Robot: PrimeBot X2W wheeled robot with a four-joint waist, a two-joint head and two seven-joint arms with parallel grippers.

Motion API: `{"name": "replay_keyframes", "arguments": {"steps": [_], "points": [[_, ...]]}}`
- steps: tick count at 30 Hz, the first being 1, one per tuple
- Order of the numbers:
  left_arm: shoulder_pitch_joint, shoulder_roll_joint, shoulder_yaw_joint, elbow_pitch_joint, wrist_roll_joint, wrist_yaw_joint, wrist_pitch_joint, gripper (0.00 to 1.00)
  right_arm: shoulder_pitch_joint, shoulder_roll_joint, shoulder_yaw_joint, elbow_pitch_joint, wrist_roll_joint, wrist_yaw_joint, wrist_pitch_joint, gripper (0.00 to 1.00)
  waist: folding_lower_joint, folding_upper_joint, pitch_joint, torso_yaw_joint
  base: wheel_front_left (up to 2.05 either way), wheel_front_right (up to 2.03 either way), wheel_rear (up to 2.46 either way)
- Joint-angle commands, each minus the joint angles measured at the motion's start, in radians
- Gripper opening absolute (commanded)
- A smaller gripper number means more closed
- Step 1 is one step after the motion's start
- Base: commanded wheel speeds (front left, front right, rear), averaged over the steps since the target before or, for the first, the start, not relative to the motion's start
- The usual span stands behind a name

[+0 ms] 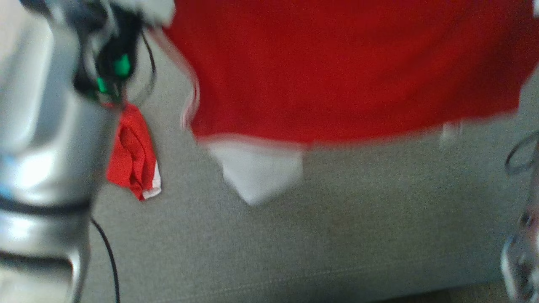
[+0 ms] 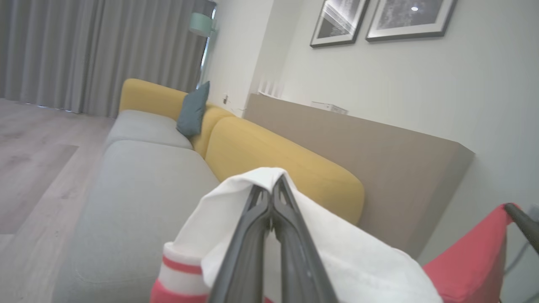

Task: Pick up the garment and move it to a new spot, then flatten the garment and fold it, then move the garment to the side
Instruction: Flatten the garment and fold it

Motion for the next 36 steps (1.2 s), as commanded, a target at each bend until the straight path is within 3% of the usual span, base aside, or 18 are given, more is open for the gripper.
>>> {"name": "replay_keyframes", "arguments": {"steps": [1,2,9,16,25,32,36], "points": [[-0.185,0.024,0.048,0.068,0.027,-0.026,-0.029,0.00,-0.175,-0.026,0.046,0.083,-0.019,0.007,-0.071,0.00,0.0000,0.0000,0.134,-0.002,0.00,0.00,0.00],[-0.185,0.024,0.048,0.068,0.027,-0.026,-0.029,0.00,-0.175,-0.026,0.046,0.083,-0.019,0.007,-0.071,0.00,0.0000,0.0000,0.134,-0.002,0.00,0.00,0.00],[-0.528,-0.029,0.103,0.355,0.043,-0.093,-0.206,0.00,-0.545,-0.043,0.063,0.418,-0.040,0.007,-0.325,0.00,0.0000,0.0000,0.227,0.012,0.00,0.00,0.00],[-0.612,-0.076,0.088,0.542,0.043,-0.177,-0.326,0.00,-0.623,-0.054,0.132,0.629,0.025,0.007,-0.465,0.00,0.0000,0.0000,0.273,0.042,0.00,0.00,0.00],[-0.451,-0.117,0.036,0.676,0.012,-0.256,-0.368,0.00,-0.472,-0.096,0.277,0.817,0.001,0.007,-0.490,0.00,0.0000,0.0000,0.321,0.084,0.00,0.00,0.00],[-0.229,-0.086,-0.015,0.711,0.006,-0.295,-0.359,0.00,-0.324,-0.118,0.379,0.905,0.085,0.007,-0.473,0.00,0.0000,0.0000,0.265,0.103,0.00,0.00,0.00],[-0.099,-0.077,-0.028,0.686,-0.024,-0.306,-0.338,0.00,-0.234,-0.152,0.456,0.918,0.157,0.007,-0.406,0.00,0.0000,0.0000,0.212,0.109,0.00,0.00,0.00]]}}
